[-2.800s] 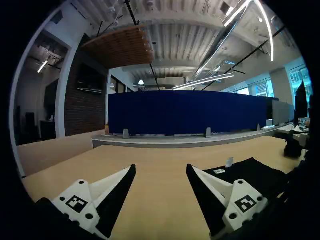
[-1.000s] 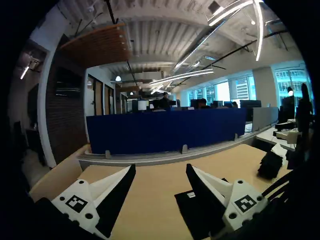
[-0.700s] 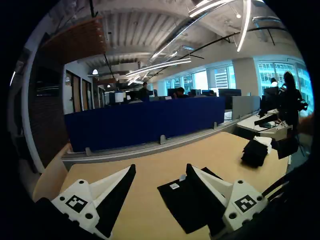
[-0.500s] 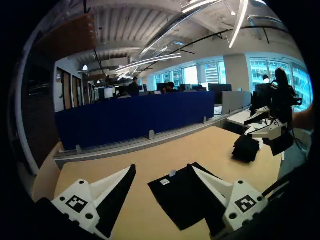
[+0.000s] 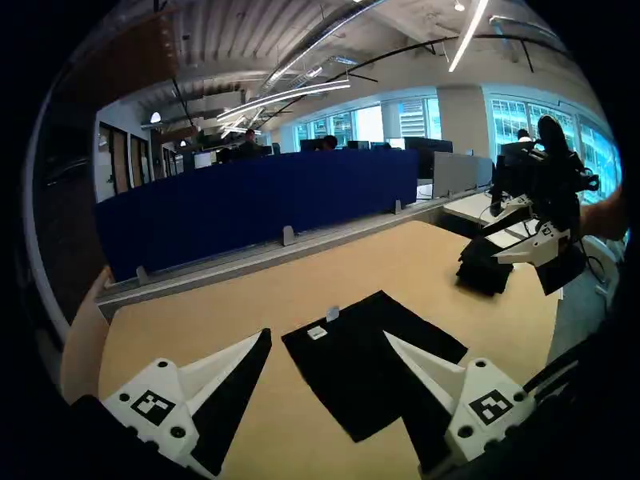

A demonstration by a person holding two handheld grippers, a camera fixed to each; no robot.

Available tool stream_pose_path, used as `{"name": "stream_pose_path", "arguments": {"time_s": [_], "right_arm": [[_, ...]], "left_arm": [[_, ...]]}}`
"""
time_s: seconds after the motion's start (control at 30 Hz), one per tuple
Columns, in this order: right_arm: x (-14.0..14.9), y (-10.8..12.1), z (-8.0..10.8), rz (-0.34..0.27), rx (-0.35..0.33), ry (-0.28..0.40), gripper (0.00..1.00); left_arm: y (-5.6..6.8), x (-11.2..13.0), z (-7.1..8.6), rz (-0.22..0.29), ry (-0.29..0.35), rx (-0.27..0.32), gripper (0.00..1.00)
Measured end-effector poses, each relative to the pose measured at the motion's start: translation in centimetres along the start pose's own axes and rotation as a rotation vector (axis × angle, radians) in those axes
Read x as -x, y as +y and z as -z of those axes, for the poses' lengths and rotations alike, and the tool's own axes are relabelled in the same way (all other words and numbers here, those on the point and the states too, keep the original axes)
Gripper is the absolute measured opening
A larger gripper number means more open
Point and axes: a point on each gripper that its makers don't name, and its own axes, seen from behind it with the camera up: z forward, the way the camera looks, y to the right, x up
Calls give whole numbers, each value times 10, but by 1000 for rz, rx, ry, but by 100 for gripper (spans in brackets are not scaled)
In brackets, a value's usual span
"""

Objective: Fold towel

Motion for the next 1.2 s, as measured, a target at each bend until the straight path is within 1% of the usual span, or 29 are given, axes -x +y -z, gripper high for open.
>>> {"name": "stream_pose_path", "arguments": {"time_s": [0.1, 0.23, 0.37, 0.6, 0.87, 1.0, 1.2], "right_arm": [[17, 0, -3, -2, -3, -37, 100], [39, -5, -6, -2, -24, -91, 100], [55, -10, -7, 3, -40, -132, 100], [70, -19, -11, 6, -72, -160, 100], [100, -29, -23, 42, -89, -201, 100], [117, -33, -30, 56, -95, -221, 100], [142, -37, -42, 36, -111, -255, 100]], "left_arm": [[3, 14, -4, 4, -29, 11, 94], [9, 34, -7, 12, -74, 32, 94], [16, 50, -7, 11, -116, 54, 94], [26, 72, -9, 5, -165, 86, 94], [40, 111, -14, -18, -225, 117, 94], [44, 130, -17, -28, -254, 122, 94], [48, 155, -27, -33, -288, 131, 93]]}}
